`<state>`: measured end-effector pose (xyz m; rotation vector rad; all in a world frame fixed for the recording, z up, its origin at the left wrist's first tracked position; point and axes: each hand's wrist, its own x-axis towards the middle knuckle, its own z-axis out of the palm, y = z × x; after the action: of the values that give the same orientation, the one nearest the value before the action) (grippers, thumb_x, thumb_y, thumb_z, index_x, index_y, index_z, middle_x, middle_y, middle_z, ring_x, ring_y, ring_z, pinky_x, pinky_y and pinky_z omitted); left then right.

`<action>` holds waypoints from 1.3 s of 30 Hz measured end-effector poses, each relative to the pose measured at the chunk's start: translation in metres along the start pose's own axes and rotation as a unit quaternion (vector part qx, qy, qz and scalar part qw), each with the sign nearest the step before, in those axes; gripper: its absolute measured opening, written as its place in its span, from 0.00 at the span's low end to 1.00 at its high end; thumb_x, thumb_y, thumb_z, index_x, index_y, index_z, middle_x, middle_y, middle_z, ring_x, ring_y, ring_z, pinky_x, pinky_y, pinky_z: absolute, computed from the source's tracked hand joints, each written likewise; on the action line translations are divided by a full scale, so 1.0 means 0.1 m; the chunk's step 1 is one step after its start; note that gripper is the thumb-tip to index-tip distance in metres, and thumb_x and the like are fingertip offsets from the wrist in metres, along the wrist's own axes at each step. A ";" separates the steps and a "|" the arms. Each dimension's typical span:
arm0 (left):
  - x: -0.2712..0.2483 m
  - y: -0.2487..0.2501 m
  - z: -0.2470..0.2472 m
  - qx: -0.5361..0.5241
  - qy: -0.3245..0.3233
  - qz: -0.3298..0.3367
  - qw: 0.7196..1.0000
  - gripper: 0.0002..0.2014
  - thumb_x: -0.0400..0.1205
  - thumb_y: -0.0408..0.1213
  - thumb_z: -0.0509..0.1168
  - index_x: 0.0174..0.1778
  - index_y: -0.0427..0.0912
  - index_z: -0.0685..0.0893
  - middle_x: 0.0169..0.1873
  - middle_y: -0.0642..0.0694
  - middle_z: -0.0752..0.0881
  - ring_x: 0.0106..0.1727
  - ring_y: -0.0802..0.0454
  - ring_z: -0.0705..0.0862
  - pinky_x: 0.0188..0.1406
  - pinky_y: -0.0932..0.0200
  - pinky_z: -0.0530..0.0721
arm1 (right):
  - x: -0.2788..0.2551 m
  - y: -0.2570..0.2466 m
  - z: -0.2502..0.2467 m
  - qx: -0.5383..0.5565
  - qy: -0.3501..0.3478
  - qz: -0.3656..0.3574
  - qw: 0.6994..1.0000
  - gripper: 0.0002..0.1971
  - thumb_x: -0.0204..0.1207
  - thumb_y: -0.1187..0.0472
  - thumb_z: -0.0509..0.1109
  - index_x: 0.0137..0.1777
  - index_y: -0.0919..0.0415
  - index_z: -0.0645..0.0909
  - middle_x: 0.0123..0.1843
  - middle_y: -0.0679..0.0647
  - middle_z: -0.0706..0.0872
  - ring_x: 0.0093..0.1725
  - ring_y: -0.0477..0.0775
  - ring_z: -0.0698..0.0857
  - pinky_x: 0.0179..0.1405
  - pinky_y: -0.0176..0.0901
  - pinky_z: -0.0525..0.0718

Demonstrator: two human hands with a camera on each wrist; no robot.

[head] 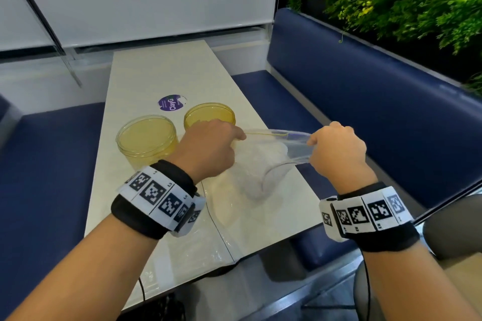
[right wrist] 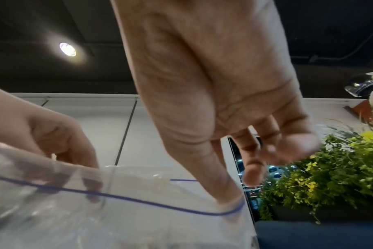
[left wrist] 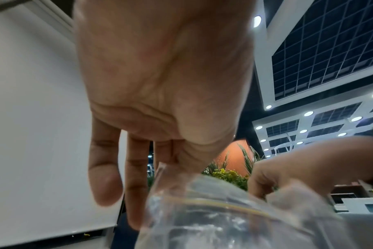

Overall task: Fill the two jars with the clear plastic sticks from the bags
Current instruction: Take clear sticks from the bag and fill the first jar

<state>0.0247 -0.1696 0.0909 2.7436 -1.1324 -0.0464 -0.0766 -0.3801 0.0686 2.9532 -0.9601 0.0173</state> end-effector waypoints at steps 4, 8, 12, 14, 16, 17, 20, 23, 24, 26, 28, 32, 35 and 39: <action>0.00 0.16 0.08 -0.058 0.013 0.017 0.998 0.32 0.77 0.31 0.63 0.79 0.55 0.76 0.72 0.51 0.83 0.71 0.44 0.80 0.56 0.54 0.77 | -0.04 -0.15 0.01 0.114 0.053 -0.003 0.992 0.17 0.84 0.57 0.61 0.33 0.61 0.71 0.30 0.52 0.72 0.30 0.54 0.74 0.26 0.38 0.66; 0.01 0.27 0.16 -0.158 0.020 0.053 0.986 0.32 0.78 0.26 0.64 0.81 0.47 0.75 0.75 0.49 0.81 0.70 0.46 0.80 0.64 0.61 0.75 | -0.07 -0.39 0.07 0.177 0.018 -0.104 0.979 0.18 0.85 0.51 0.64 0.34 0.57 0.80 0.33 0.53 0.80 0.29 0.50 0.77 0.28 0.37 0.72; 0.00 0.35 0.27 -0.195 0.014 0.077 0.978 0.31 0.80 0.27 0.65 0.83 0.43 0.72 0.78 0.47 0.77 0.63 0.43 0.83 0.61 0.64 0.73 | -0.03 -0.50 0.21 0.071 -0.122 -0.051 0.989 0.34 0.80 0.32 0.59 0.71 0.60 0.78 0.61 0.57 0.86 0.59 0.58 0.85 0.52 0.46 0.81; -0.01 0.36 0.32 -0.197 0.019 0.080 0.977 0.31 0.81 0.28 0.65 0.83 0.43 0.71 0.79 0.47 0.76 0.65 0.44 0.82 0.63 0.65 0.71 | 0.00 -0.52 0.29 0.053 -0.199 0.003 0.979 0.40 0.78 0.28 0.55 0.73 0.62 0.75 0.63 0.59 0.85 0.60 0.61 0.85 0.60 0.53 0.84; -0.02 0.36 0.36 -0.196 0.028 0.085 0.977 0.31 0.81 0.28 0.65 0.83 0.43 0.71 0.79 0.48 0.76 0.66 0.47 0.81 0.64 0.67 0.70 | 0.06 -0.53 0.36 0.080 -0.263 0.035 0.961 0.36 0.80 0.31 0.54 0.70 0.62 0.77 0.53 0.59 0.88 0.52 0.60 0.89 0.60 0.56 0.86; -0.04 0.37 0.37 -0.194 0.033 0.088 0.977 0.31 0.81 0.28 0.65 0.83 0.44 0.71 0.78 0.49 0.76 0.67 0.48 0.81 0.65 0.67 0.70 | 0.08 -0.53 0.38 0.113 -0.291 0.050 0.949 0.31 0.81 0.34 0.57 0.66 0.61 0.78 0.50 0.58 0.88 0.46 0.58 0.90 0.56 0.55 0.88; -0.07 0.37 0.39 -0.173 0.043 0.096 0.979 0.31 0.82 0.29 0.64 0.83 0.47 0.71 0.78 0.51 0.77 0.70 0.51 0.80 0.64 0.66 0.73 | 0.13 -0.53 0.46 0.210 -0.332 0.092 0.915 0.20 0.81 0.48 0.62 0.66 0.61 0.76 0.59 0.56 0.85 0.40 0.57 0.93 0.50 0.56 0.91; -0.09 0.37 0.41 -0.151 0.059 0.100 0.982 0.31 0.82 0.30 0.64 0.83 0.49 0.71 0.77 0.53 0.78 0.65 0.52 0.83 0.56 0.68 0.73 | 0.16 -0.50 0.52 0.260 -0.336 0.111 0.898 0.18 0.82 0.55 0.62 0.67 0.62 0.75 0.58 0.59 0.85 0.44 0.61 0.93 0.51 0.59 0.92; -0.09 0.37 0.42 -0.147 0.062 0.101 0.982 0.31 0.82 0.31 0.64 0.83 0.50 0.71 0.77 0.54 0.78 0.63 0.52 0.83 0.54 0.67 0.73 | 0.16 -0.50 0.53 0.271 -0.334 0.115 0.895 0.17 0.82 0.57 0.62 0.69 0.62 0.75 0.56 0.60 0.86 0.46 0.61 0.92 0.52 0.58 0.92; -0.09 0.37 0.45 -0.135 0.072 0.103 0.983 0.31 0.81 0.32 0.65 0.82 0.51 0.71 0.75 0.54 0.80 0.60 0.53 0.83 0.51 0.67 0.73 | 0.17 -0.47 0.56 0.278 -0.319 0.118 0.898 0.20 0.81 0.62 0.61 0.73 0.59 0.74 0.53 0.60 0.87 0.48 0.59 0.91 0.53 0.52 0.91; -0.07 0.36 0.47 -0.130 0.077 0.106 0.983 0.31 0.80 0.33 0.66 0.82 0.50 0.72 0.73 0.54 0.81 0.64 0.54 0.79 0.55 0.65 0.74 | 0.18 -0.44 0.54 0.246 -0.281 0.096 0.923 0.23 0.81 0.64 0.60 0.77 0.57 0.72 0.51 0.58 0.85 0.41 0.56 0.87 0.43 0.44 0.88; -0.03 0.35 0.54 -0.139 0.083 0.119 0.980 0.32 0.77 0.38 0.72 0.79 0.47 0.73 0.73 0.51 0.79 0.71 0.51 0.75 0.69 0.54 0.77 | 0.11 -0.46 0.34 0.123 -0.192 0.010 0.973 0.16 0.83 0.62 0.61 0.70 0.60 0.77 0.39 0.51 0.76 0.35 0.51 0.77 0.35 0.39 0.77; 0.01 0.35 0.60 -0.155 0.082 0.100 0.979 0.39 0.75 0.44 0.77 0.81 0.47 0.69 0.75 0.51 0.74 0.73 0.52 0.75 0.72 0.55 0.76 | -0.01 -0.49 0.05 0.079 -0.157 0.000 0.984 0.13 0.84 0.61 0.62 0.66 0.60 0.78 0.51 0.55 0.80 0.50 0.55 0.79 0.49 0.43 0.78; 0.10 0.36 0.67 -0.206 0.090 0.060 0.972 0.44 0.71 0.49 0.82 0.81 0.47 0.69 0.74 0.51 0.73 0.71 0.52 0.77 0.71 0.53 0.79 | -0.18 -0.49 -0.41 0.051 -0.063 -0.082 0.993 0.14 0.81 0.58 0.61 0.64 0.57 0.82 0.50 0.54 0.83 0.47 0.56 0.82 0.42 0.45 0.77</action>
<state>0.0006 -0.2112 0.0312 2.2619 -1.0935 -0.0137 -0.0625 -0.3286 0.1076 3.1514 -0.7478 -0.1311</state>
